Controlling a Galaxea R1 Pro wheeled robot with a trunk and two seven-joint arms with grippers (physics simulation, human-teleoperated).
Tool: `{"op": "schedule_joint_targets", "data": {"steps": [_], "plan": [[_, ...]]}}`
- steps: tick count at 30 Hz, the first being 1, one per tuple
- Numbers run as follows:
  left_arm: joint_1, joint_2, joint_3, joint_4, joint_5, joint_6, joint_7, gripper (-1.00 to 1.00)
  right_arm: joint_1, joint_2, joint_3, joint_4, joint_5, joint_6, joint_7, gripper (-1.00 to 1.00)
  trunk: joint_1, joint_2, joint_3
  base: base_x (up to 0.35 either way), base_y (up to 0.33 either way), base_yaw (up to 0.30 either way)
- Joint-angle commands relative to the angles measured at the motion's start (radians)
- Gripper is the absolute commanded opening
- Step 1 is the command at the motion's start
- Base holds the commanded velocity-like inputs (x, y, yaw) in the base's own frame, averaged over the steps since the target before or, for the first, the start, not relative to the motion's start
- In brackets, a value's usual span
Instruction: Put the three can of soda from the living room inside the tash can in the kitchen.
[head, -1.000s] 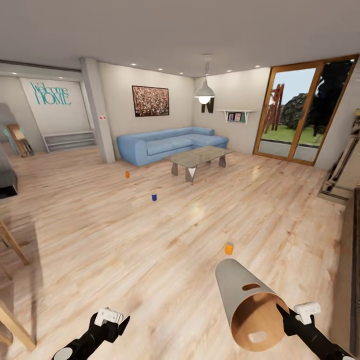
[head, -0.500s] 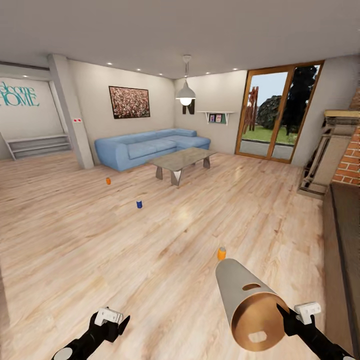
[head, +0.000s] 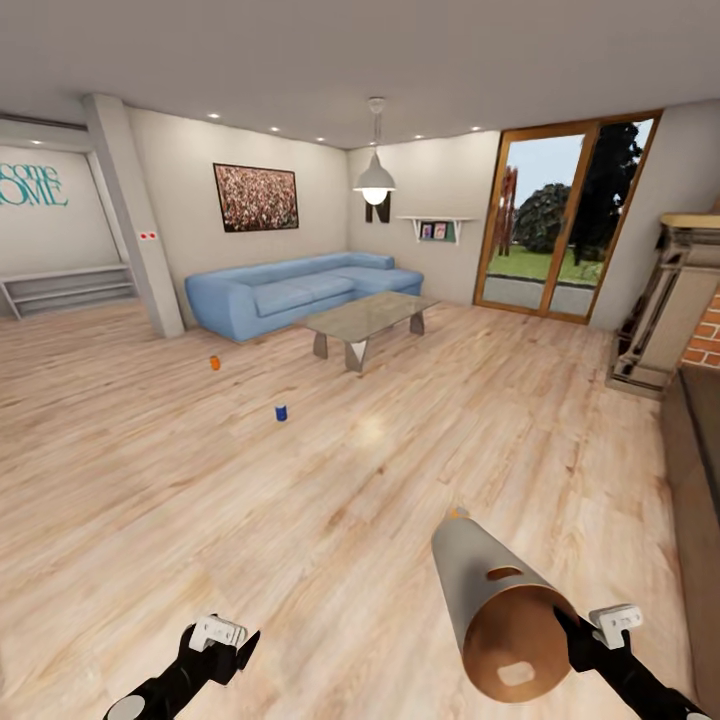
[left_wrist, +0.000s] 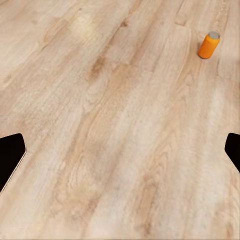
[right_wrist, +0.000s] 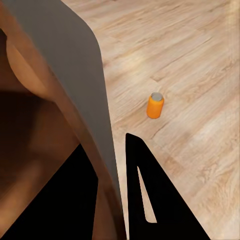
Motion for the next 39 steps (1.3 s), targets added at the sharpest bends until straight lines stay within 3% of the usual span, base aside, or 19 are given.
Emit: {"op": "schedule_joint_targets", "data": {"steps": [1, 6, 11, 16, 29, 39], "plan": [[0.000, 0.000, 0.000, 0.000, 0.000, 0.000, 0.000, 1.00, -0.001, 0.000, -0.002, -0.002, -0.011, 0.000, 0.005, -1.00, 0.000, 0.000, -0.001, 0.300, 0.186, 0.000], [0.000, 0.000, 0.000, 0.001, 0.000, 0.000, 0.000, 1.00, -0.001, -0.001, -0.003, -0.002, -0.013, 0.000, 0.006, -1.00, 0.000, 0.000, -0.009, 0.301, 0.170, -0.002], [0.000, 0.000, 0.000, 0.001, 0.000, 0.000, 0.000, 1.00, -0.001, -0.002, -0.003, -0.002, -0.055, 0.001, 0.008, -1.00, 0.000, 0.000, -0.017, 0.313, 0.068, -0.046], [0.000, 0.000, 0.000, 0.001, 0.000, 0.000, 0.000, 1.00, -0.001, -0.001, -0.002, -0.002, -0.064, 0.000, 0.007, -1.00, 0.000, 0.000, -0.023, 0.320, 0.000, -0.047], [0.000, 0.000, 0.000, 0.001, 0.000, 0.000, 0.000, 1.00, -0.001, 0.000, 0.000, -0.002, -0.067, 0.000, 0.006, -1.00, 0.000, 0.000, -0.024, 0.284, -0.148, -0.018], [0.000, -0.001, 0.000, 0.001, 0.000, 0.000, 0.000, 1.00, -0.001, -0.001, -0.002, -0.002, -0.068, 0.000, 0.003, -1.00, 0.000, 0.000, -0.018, 0.267, -0.187, -0.186]]}}
